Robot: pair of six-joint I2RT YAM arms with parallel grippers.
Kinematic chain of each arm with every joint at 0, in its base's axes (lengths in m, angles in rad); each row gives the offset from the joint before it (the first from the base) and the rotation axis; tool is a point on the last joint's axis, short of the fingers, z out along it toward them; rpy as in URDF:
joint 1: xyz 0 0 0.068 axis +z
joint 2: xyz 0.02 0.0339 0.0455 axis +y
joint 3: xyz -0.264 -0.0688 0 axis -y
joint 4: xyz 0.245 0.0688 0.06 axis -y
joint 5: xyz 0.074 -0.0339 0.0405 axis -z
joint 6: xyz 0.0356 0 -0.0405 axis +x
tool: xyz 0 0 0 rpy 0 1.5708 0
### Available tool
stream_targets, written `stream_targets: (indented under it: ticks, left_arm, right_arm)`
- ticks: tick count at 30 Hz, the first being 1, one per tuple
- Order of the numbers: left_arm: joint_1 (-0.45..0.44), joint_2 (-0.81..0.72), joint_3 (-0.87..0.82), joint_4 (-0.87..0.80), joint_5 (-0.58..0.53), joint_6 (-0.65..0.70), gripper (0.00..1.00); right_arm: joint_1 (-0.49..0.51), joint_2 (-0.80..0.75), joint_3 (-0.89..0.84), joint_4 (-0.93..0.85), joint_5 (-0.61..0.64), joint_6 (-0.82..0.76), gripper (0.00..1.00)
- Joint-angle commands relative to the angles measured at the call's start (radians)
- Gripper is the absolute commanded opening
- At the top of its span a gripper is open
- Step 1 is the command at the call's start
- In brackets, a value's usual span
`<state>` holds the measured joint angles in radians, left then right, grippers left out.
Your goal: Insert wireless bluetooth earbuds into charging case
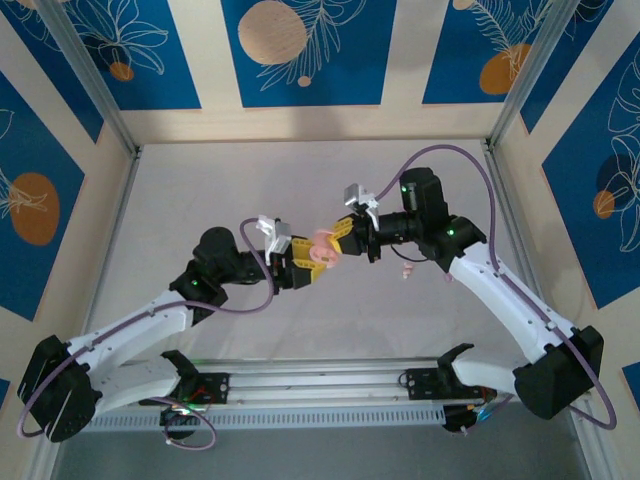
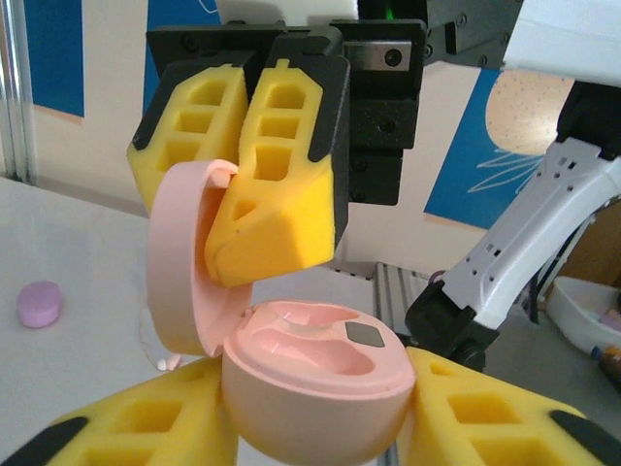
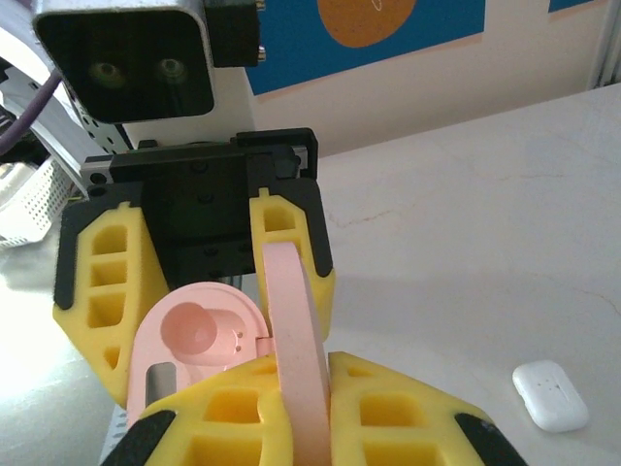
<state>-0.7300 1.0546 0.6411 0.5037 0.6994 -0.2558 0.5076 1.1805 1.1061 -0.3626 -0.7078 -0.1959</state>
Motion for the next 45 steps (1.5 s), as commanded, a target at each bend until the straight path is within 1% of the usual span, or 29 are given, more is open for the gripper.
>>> stream_targets:
  ticks: [1, 3, 9, 15, 22, 28, 36, 40, 43, 45]
  left_arm:
    - [-0.006, 0.017, 0.014, -0.009, -0.012, 0.001, 0.48]
    - [-0.008, 0.022, 0.019, -0.013, -0.020, 0.000, 0.52]
    - [-0.012, 0.033, 0.032, -0.022, -0.027, -0.003, 0.59]
    - [-0.015, 0.031, 0.036, -0.031, -0.044, -0.011, 0.61]
    - [-0.014, 0.030, 0.037, -0.058, -0.050, -0.002, 0.59]
    - [-0.015, 0.007, 0.032, -0.080, -0.062, 0.009, 0.67]
    - [-0.016, 0.016, 0.045, -0.058, -0.051, -0.013, 0.66]
    - [-0.015, 0.022, 0.044, -0.018, -0.027, -0.033, 0.68]
    - [-0.015, 0.022, 0.040, 0.001, -0.018, -0.040, 0.72]
    - [-0.015, 0.021, 0.039, 0.004, -0.027, -0.040, 0.73]
  right_arm:
    - [0.032, -0.003, 0.052, -0.064, -0.001, -0.034, 0.05]
    - [0.044, -0.004, 0.059, -0.075, 0.032, -0.047, 0.06]
    - [0.069, -0.007, 0.067, -0.092, 0.110, -0.072, 0.06]
    - [0.095, -0.012, 0.072, -0.108, 0.175, -0.104, 0.07]
    - [0.103, -0.027, 0.061, -0.081, 0.209, -0.106, 0.08]
    - [0.103, -0.053, 0.045, -0.054, 0.244, -0.109, 0.09]
    - [0.112, -0.058, 0.034, -0.045, 0.252, -0.123, 0.09]
    - [0.118, -0.062, 0.025, -0.035, 0.281, -0.132, 0.09]
    - [0.122, -0.062, 0.021, -0.030, 0.290, -0.135, 0.09]
    - [0.122, -0.062, 0.018, -0.027, 0.293, -0.135, 0.10]
